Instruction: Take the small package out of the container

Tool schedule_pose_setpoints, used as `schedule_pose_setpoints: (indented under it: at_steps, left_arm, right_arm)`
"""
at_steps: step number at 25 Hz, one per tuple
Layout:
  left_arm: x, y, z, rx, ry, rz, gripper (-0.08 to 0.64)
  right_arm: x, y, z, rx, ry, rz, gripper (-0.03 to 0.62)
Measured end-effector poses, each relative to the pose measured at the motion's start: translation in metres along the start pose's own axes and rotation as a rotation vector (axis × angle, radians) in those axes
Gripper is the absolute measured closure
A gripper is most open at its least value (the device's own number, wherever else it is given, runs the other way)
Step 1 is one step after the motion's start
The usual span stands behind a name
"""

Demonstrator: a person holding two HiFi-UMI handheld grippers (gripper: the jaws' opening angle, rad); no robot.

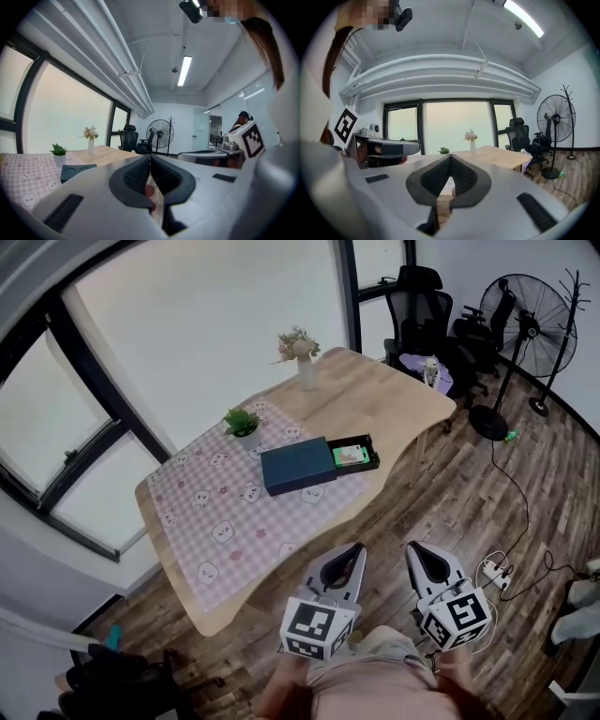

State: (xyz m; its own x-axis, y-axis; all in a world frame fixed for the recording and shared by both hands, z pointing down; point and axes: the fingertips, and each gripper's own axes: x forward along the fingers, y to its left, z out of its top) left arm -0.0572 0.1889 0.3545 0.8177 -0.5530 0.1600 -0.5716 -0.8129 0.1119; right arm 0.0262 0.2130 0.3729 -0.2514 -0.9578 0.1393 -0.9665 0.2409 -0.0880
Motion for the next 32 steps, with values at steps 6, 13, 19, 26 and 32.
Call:
schedule_pose_setpoints:
  at_steps: [6, 13, 19, 26, 32]
  left_arm:
    - [0.013, 0.018, -0.007, -0.02, 0.015, 0.002, 0.546]
    - [0.046, 0.039, -0.005, -0.017, 0.02, 0.017, 0.546]
    - [0.091, 0.061, 0.008, 0.0, 0.026, 0.02, 0.546]
    - [0.143, 0.085, 0.026, 0.012, 0.022, 0.052, 0.546]
    - [0.177, 0.109, 0.038, 0.012, 0.021, 0.108, 0.546]
  right_arm:
    - [0.02, -0.009, 0.0, 0.011, 0.004, -0.008, 0.592]
    - [0.055, -0.033, 0.003, 0.007, -0.013, 0.015, 0.592]
    - [0.096, -0.065, 0.017, 0.002, -0.017, 0.035, 0.592]
    - [0.138, -0.104, 0.03, 0.01, -0.016, 0.065, 0.592]
    - [0.175, -0.135, 0.035, 0.017, -0.026, 0.107, 0.592]
